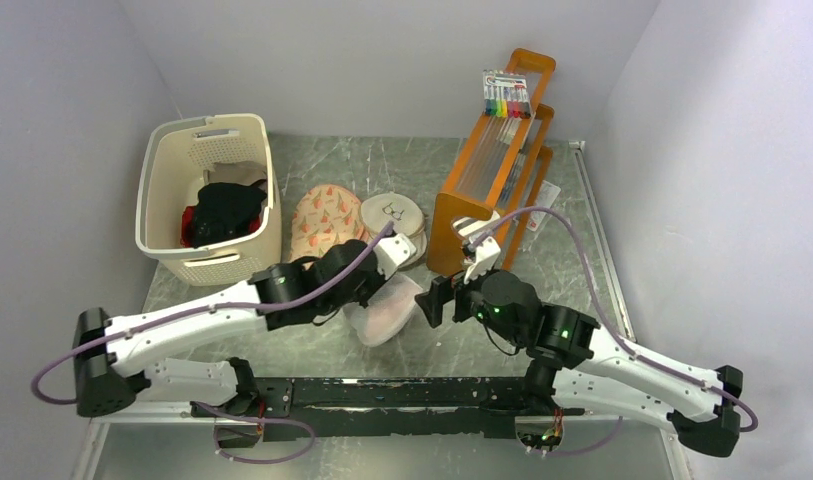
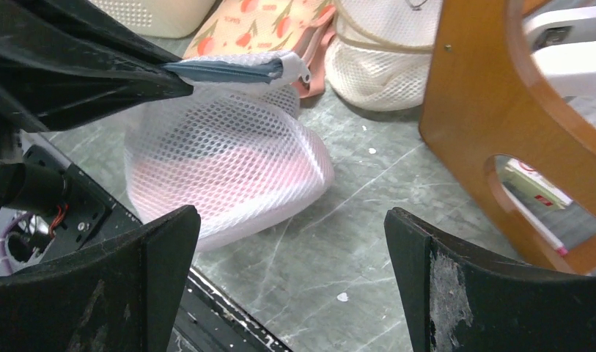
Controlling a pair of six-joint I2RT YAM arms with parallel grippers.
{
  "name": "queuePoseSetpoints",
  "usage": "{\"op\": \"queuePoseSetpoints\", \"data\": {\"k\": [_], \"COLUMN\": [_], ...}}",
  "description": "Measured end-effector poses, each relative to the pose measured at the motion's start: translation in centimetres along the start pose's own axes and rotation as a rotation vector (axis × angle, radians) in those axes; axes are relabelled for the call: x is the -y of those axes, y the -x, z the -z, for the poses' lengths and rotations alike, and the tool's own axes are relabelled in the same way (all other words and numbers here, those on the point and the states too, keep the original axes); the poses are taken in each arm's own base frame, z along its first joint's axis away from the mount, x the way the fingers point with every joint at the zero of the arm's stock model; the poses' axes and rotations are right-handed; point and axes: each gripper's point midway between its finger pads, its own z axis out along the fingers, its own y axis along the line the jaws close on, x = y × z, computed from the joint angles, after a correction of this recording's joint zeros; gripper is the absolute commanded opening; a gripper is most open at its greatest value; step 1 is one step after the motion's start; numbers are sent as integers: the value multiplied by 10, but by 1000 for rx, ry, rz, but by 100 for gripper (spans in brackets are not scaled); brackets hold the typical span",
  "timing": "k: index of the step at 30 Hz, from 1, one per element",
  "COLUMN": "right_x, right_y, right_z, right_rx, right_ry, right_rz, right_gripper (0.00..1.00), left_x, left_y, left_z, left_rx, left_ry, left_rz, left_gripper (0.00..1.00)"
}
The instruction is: Unzip the laundry bag and remove the bra
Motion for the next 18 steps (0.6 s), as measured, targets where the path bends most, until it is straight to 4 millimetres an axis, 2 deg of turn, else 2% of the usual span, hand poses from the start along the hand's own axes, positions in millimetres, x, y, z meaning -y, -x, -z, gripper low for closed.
{"op": "queuePoseSetpoints", "data": {"k": [4,11,14,18], "right_x": [-10,-24,-32,-38], "right_y": [-7,-2,1,-11], "right_z": [-8,-12,-18,-33], "right_rx": [-42,-29,-11,-40], "right_ry": [30,91,120,130], "right_rz": [6,-9,-20,-22], "right_gripper": [100,95,93,93], "left_x": [2,12,13,14], "left_y": [1,-34,-34,-34], "left_z": [13,15,19,21], "left_rx": [130,211,260,285], "left_ry": [-83,-175,-189,-193], "left_rz": [-140,-308,-323,-314], "left_gripper": [7,7,7,7]}}
